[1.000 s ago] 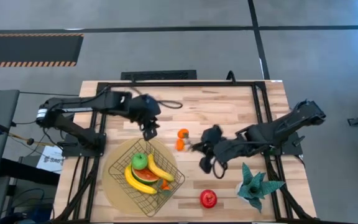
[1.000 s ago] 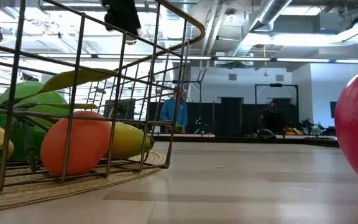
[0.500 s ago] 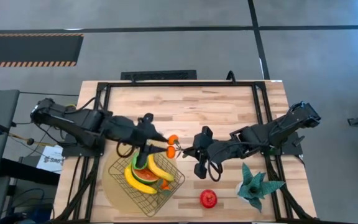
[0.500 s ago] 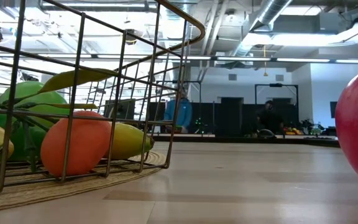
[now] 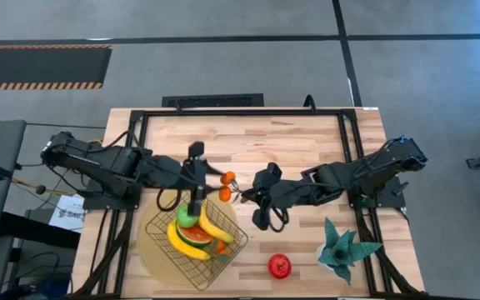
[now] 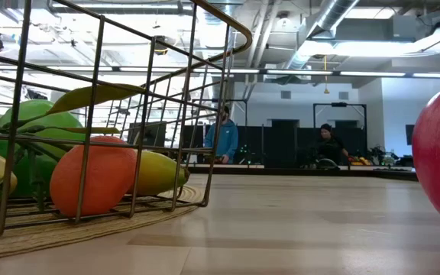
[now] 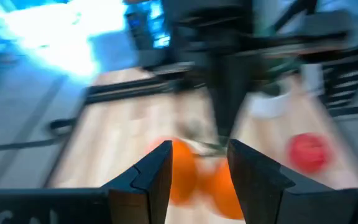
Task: Build produce basket
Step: Put the oranges into the gold wire basket
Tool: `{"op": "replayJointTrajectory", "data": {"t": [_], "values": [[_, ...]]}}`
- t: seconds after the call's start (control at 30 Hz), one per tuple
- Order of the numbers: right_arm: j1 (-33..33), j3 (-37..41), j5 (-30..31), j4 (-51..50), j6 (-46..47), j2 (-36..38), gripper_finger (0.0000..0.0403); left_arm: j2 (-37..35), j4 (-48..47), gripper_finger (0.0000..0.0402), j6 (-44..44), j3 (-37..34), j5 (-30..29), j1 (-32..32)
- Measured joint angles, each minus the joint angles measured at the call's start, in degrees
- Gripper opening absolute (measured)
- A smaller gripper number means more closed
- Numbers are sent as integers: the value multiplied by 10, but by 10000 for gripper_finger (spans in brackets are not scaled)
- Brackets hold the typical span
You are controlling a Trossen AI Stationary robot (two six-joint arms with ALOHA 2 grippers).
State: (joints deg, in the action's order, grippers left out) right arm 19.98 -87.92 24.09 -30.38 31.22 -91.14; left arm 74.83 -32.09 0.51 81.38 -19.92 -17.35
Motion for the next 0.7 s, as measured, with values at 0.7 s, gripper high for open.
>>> {"op": "replayJointTrajectory", "data": {"t": [0.7], "values": [[-14,2,11,6,4,-12,0,52,-14,144,18,-1,121,77]]}}
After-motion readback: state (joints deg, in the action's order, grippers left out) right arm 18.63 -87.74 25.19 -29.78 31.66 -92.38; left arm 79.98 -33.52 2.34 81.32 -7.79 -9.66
